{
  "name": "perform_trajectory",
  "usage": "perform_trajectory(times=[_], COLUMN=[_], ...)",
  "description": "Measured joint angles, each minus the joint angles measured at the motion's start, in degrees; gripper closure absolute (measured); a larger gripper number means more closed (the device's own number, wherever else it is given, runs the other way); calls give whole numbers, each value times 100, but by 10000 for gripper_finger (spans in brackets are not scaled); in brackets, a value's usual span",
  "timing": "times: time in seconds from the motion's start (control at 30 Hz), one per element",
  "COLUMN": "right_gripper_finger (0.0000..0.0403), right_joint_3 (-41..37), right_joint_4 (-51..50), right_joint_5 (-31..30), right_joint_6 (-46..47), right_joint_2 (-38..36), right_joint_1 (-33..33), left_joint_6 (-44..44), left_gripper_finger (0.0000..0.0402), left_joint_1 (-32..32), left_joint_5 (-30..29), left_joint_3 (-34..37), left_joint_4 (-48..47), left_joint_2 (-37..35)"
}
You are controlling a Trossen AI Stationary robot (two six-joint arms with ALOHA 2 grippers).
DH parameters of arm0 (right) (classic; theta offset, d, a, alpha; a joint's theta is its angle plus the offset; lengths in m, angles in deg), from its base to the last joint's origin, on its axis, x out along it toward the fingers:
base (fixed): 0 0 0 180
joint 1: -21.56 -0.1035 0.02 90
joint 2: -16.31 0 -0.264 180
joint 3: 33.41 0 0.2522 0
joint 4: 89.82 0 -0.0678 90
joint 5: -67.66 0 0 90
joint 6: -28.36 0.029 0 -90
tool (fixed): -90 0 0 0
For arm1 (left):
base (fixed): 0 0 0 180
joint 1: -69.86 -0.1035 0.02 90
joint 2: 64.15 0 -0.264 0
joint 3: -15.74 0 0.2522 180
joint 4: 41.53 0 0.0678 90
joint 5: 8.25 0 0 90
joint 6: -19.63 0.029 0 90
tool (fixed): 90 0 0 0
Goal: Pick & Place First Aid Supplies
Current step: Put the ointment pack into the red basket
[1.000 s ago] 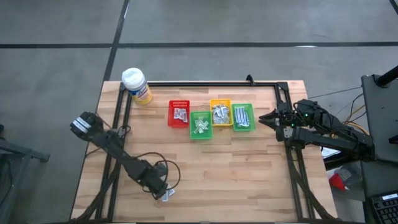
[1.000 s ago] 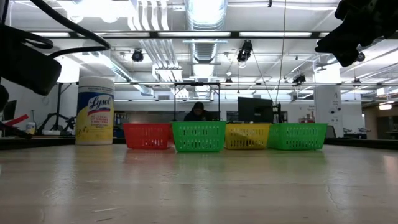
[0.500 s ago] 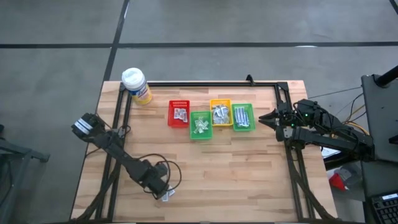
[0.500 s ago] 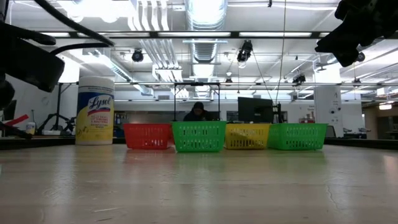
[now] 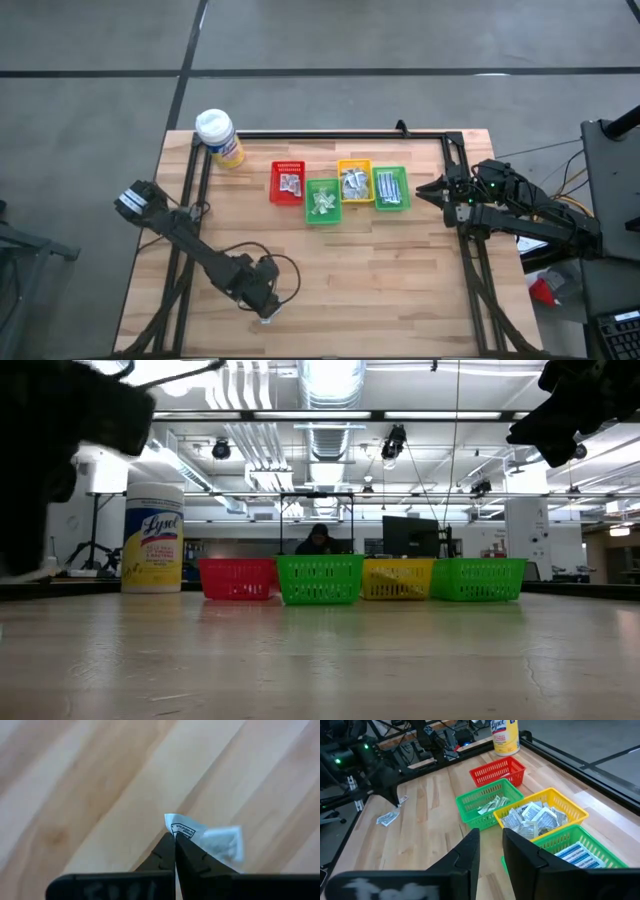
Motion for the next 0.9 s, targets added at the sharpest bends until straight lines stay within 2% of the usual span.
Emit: perform_trajectory(times=[0.17,0.4,0.53,0.73,0.9], right_gripper_finger=[316,324,332,333,325], right_joint_3=[1,0,0,0,1], right_joint_4=[0,0,0,0,0], right_joint_5=[0,0,0,0,0], right_joint_6=[-2,-2,-2,-2,-3], right_joint_2=[1,2,0,1,1], right_joint_1=[-2,0,-1,-1,-2], left_joint_6=[93,312,533,1071,1316], left_gripper_finger=[401,401,401,401,401], left_joint_1=[-90,-376,-732,-1585,-2437], left_joint_5=[-764,-2563,-3313,-3789,-3826], left_joint_3=[-203,-527,-672,-849,-906], left_joint_4=[-22,-27,-23,-19,-8], left_joint_2=[-271,-756,-982,-1093,-1093])
